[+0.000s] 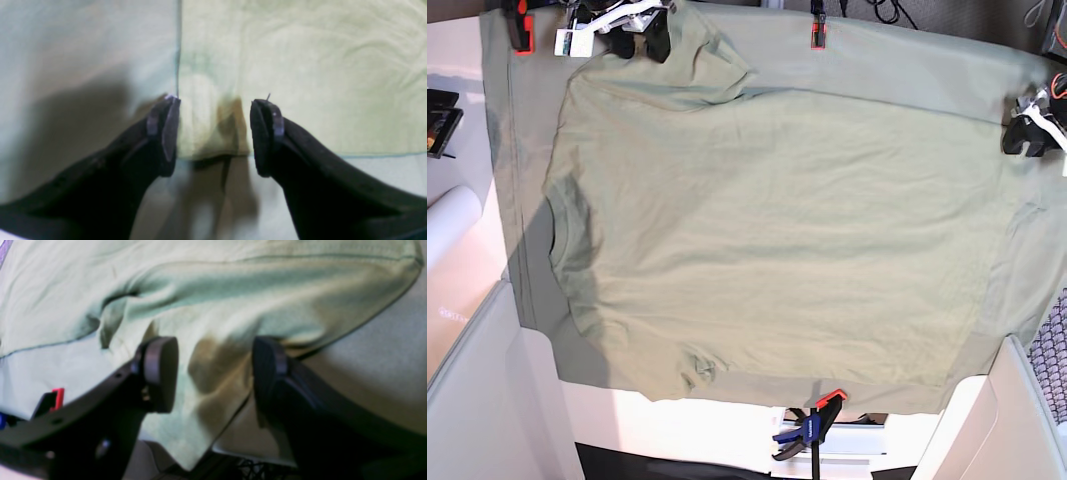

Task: Fold the T-shirt properly
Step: 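Grasp the shirt's shoulder edges with the right and left grippers, then lift the shoulder edges and pull them across the shirt body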

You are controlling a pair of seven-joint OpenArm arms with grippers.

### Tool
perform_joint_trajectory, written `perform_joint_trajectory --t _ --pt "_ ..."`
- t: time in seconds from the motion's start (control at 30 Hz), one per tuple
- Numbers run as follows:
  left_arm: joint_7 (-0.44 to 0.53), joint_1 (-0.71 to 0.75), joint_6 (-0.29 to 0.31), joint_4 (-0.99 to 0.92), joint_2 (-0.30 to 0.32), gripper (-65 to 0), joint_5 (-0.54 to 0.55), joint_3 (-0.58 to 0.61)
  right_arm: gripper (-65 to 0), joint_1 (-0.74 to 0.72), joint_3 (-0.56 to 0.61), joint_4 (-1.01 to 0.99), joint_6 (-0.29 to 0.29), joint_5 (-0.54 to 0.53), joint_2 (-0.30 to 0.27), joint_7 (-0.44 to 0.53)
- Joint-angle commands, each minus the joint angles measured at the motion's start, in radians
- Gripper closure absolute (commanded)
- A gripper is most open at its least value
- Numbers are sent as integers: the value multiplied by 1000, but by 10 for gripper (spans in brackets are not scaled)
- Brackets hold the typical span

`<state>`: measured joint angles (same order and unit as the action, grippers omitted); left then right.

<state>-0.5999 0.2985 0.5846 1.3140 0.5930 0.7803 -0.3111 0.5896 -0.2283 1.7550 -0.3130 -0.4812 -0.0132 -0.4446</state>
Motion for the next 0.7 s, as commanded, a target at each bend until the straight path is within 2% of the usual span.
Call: perform_joint_trajectory --t 0.0,0.1,0.13,0.17,0.27,0.3,0.37,0.43,0.5,0.57,0.67 --pt "-56 4 3 2 2 -373 -26 14 -356 18 7 -5 11 21 9 -75" --pt "-47 4 5 2 -9 -364 -32 16 -346 18 7 -5 11 21 14 -67" --pt "-31 4 11 2 -13 -327 -29 16 -312 18 7 -5 11 21 14 -60" --pt "-18 5 29 2 -18 -266 -29 16 -255 18 7 -5 11 21 14 -51" --pt "-10 10 61 2 -23 -22 -30 16 -11 15 7 -5 11 17 16 -45" --pt "-10 10 68 2 -23 0 -31 16 0 15 7 -5 11 17 16 -45" --pt "-10 8 114 2 -21 0 -47 16 0 15 7 -5 10 18 16 -45" --pt "-11 6 114 2 -13 0 -43 15 0 15 6 -2 10 18 16 -52" --pt "-44 7 114 2 6 0 13 15 0 16 -6 15 10 16 16 -92" --pt "-117 13 114 10 32 0 104 15 0 31 -28 52 11 -3 16 -140" --pt "-145 49 114 52 74 0 152 15 0 76 -72 126 10 -58 13 -144"
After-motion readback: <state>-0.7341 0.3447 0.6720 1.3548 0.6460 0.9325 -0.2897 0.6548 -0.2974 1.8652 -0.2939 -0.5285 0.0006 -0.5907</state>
